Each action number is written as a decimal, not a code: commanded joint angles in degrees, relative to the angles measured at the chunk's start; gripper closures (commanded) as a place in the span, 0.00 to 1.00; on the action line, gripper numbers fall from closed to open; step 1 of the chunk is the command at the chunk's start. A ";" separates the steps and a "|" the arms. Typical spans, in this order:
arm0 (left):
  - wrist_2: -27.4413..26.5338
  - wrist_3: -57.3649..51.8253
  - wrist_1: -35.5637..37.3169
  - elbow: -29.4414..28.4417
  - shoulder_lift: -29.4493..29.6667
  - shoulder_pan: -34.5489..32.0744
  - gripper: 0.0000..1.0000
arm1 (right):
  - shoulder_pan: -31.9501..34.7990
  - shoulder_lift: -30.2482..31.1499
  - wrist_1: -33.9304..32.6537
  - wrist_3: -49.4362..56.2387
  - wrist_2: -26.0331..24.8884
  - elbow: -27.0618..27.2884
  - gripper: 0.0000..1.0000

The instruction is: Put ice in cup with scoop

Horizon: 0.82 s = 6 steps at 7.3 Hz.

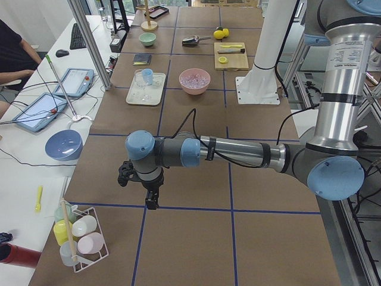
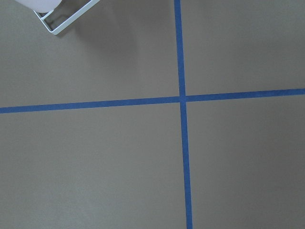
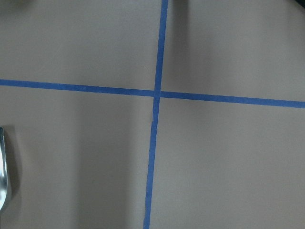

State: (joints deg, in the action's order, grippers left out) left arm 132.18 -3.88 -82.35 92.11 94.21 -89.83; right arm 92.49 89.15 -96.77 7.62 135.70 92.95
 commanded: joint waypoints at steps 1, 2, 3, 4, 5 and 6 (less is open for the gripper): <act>0.01 0.36 -0.01 0.43 0.01 -0.09 0.00 | 0.06 -0.12 0.00 -0.15 0.00 -0.04 0.00; 0.01 0.45 -0.01 0.61 0.01 0.00 0.00 | 0.06 -0.03 0.00 -0.15 0.00 -0.04 0.00; 0.01 0.45 -0.01 0.79 0.09 0.00 0.00 | 0.06 -0.12 0.00 -0.15 0.00 -0.04 0.00; 0.09 0.45 -0.01 0.79 0.09 0.00 0.00 | 0.06 -0.12 0.00 -0.15 0.00 0.04 0.00; 0.09 0.45 -0.01 0.87 0.09 0.00 0.00 | 0.06 -0.12 0.00 -0.15 0.00 0.13 0.00; 0.09 0.45 -0.01 0.96 0.09 0.00 0.00 | 0.06 -0.20 0.00 -0.06 0.00 0.13 0.00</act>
State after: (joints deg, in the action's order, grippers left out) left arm 132.26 -3.43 -82.35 92.97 94.30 -89.83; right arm 92.55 89.01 -96.77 7.49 135.70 93.03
